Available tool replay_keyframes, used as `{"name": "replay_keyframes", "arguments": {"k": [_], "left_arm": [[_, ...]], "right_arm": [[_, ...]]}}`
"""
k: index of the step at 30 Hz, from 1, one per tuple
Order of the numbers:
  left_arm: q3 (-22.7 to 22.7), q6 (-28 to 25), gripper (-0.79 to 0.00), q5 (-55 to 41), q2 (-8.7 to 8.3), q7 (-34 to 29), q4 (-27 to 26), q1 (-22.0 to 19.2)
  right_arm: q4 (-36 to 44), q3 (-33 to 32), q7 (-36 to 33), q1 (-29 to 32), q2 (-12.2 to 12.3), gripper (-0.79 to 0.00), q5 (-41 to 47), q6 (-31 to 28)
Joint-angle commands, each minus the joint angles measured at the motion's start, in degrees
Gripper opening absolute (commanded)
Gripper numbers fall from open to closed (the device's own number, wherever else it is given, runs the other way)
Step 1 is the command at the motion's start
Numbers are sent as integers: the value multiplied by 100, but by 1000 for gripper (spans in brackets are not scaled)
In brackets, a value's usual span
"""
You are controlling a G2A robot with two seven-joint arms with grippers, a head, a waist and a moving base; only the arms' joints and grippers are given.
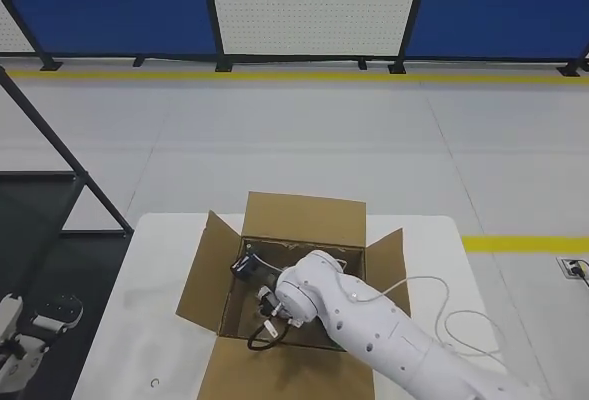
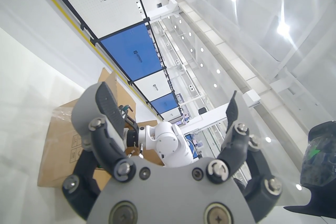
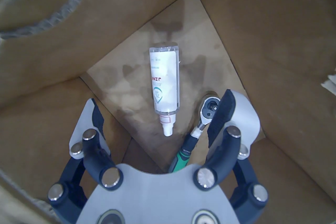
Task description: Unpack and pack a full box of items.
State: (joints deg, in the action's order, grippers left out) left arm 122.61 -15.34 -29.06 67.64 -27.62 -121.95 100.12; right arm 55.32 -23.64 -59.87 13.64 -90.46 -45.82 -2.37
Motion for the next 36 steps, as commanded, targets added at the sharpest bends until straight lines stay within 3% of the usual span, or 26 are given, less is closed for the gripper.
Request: {"name": "replay_keyframes", "arguments": {"k": [1, 9, 11, 15, 16, 24, 26, 27, 29, 36], "left_arm": [[-20, 10, 0, -80, 3, -41, 6, 1], [25, 27, 0, -178, 10, -121, -6, -7], [29, 18, 0, -183, 13, -116, -4, -10], [31, 15, 0, -173, 19, -91, 17, -14], [32, 14, 0, -176, 21, -82, 24, -16], [49, 8, 0, -165, 34, -37, 44, -24], [47, 10, 0, -160, 37, -36, 44, -27], [46, 10, 0, -158, 38, -36, 46, -29], [40, 10, 0, -162, 40, -39, 47, -35], [-5, 25, 0, -131, 44, -73, 58, -76]], "right_arm": [[-269, 39, 126, -9, -62, 0, -9, -219], [-1145, 182, 512, -115, -421, 0, -73, -445], [-1334, 209, 572, -138, -513, -169, -70, -506], [-1709, 251, 598, -185, -697, -289, -44, -588], [-1798, 255, 611, -194, -742, -400, -26, -624], [-2404, 278, 694, -258, -1058, -409, 46, -872], [-2524, 277, 691, -271, -1125, -465, 55, -909], [-2576, 276, 700, -278, -1157, -526, 53, -922], [-2670, 271, 720, -292, -1213, -785, 48, -954], [-2706, 220, 719, -384, -1326, -785, -103, -717]]}}
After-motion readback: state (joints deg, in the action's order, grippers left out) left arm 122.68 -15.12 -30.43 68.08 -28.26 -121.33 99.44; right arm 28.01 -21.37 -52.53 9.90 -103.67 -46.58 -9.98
